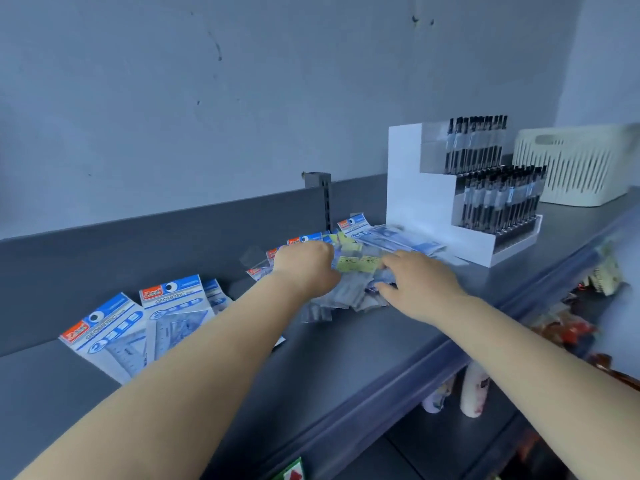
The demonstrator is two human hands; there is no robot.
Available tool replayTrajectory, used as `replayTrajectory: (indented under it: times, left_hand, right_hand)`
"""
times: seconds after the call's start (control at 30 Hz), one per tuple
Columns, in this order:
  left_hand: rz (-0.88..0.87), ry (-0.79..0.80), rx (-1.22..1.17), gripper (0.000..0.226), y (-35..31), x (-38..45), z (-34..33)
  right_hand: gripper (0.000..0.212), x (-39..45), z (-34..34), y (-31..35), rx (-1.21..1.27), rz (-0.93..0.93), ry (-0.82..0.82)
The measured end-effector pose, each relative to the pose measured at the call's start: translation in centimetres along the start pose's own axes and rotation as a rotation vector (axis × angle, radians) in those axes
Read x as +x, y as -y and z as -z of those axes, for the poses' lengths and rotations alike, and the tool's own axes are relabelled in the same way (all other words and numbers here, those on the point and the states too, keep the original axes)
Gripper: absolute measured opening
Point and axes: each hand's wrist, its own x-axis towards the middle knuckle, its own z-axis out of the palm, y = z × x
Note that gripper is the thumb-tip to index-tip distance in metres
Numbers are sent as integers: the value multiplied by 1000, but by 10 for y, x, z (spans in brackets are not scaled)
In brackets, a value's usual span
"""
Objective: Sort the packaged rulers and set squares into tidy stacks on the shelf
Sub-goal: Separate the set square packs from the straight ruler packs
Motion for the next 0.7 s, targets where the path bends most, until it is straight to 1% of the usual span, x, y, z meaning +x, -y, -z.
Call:
replayTrajectory:
  times: [0.1, 0.2, 0.27, 0.33, 0.43, 0.57, 0.7]
  left_hand:
    - [26, 80, -19, 32, -8, 14, -11]
    - [70, 163, -40, 35, -11, 21, -18]
    - [114, 205, -77, 36, -10, 21, -21]
    - [141, 229, -124, 31, -9, 20, -24]
    - [198, 239, -159, 34, -11, 16, -24]
    - [257, 233, -217, 23, -16, 10, -24]
    - [351, 190, -391, 9, -24, 2, -17]
  right_hand:
    - [37, 14, -7, -9, 56, -9, 22]
    - [49, 29, -13, -9, 67, 56, 39]
    - [54, 36, -20, -7, 3, 136, 114]
    - [55, 40, -27, -8, -40, 199, 208]
    - [57, 41, -32, -17, -17, 272, 251]
    - [55, 38, -31, -35, 34, 414, 247]
    - [51, 33, -33, -39, 157, 558, 251]
